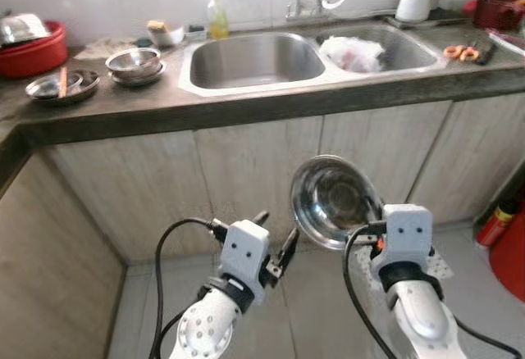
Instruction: Kitchen organization
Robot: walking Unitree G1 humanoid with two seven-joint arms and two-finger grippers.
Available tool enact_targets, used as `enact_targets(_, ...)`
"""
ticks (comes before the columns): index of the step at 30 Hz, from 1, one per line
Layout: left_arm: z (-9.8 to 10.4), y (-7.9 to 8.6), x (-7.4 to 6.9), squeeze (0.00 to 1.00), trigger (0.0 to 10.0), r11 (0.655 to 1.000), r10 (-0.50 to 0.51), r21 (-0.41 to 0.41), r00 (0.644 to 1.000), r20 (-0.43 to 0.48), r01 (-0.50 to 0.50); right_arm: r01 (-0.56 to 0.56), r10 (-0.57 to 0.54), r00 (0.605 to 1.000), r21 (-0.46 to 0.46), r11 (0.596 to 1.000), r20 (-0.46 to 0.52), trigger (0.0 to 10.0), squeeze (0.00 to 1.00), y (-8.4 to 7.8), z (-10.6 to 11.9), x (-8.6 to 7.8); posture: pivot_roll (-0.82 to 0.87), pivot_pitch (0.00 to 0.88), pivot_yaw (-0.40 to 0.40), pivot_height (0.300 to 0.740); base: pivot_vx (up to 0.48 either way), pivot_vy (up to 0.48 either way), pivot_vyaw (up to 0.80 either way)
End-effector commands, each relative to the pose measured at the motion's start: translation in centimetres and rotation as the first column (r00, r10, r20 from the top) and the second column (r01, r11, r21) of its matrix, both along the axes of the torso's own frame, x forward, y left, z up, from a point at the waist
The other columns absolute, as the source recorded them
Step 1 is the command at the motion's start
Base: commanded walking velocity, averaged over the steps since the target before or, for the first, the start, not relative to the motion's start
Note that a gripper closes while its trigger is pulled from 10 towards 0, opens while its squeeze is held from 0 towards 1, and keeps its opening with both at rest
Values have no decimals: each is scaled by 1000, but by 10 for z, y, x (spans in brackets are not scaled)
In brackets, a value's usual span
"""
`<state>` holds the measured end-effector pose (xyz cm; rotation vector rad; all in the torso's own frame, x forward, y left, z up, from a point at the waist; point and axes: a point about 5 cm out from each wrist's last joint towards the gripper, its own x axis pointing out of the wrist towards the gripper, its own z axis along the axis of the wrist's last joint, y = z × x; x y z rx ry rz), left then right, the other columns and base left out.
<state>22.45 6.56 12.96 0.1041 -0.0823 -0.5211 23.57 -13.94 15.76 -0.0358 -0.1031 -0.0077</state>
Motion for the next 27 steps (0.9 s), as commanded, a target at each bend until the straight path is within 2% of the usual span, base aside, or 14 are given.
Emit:
enact_targets(1, 1, 1, -1, 0, 10000, 1000, 4, 11, 1000, 14, -4, -24, 24, 1000, 4, 1000, 10, 10000, 0, 4, 3, -1, 81, 61, 28, 740, 292, -270, 0)
enact_targets(6, 1, 0, -1, 0, 10000, 1000, 7, 11, 1000, 15, -7, -29, 29, 1000, -2, 1000, 10, 10000, 0, 3, 4, 0, 81, 59, 29, 740, 349, -266, 0)
enact_targets(12, 4, 1, 1, 0, 10000, 1000, 10, 3, 1000, 23, -10, -26, 27, 999, -20, 999, 43, 10000, 0, 0, 12, 6, 76, 48, 28, 740, 440, 0, 0)
enact_targets(27, 10, 1, 9, 0, 10000, 1000, 16, 3, 998, 54, -16, 1, 9, 982, -56, 998, 187, 10000, 0, -12, 55, 29, 75, 45, 29, 740, 392, 0, 0)
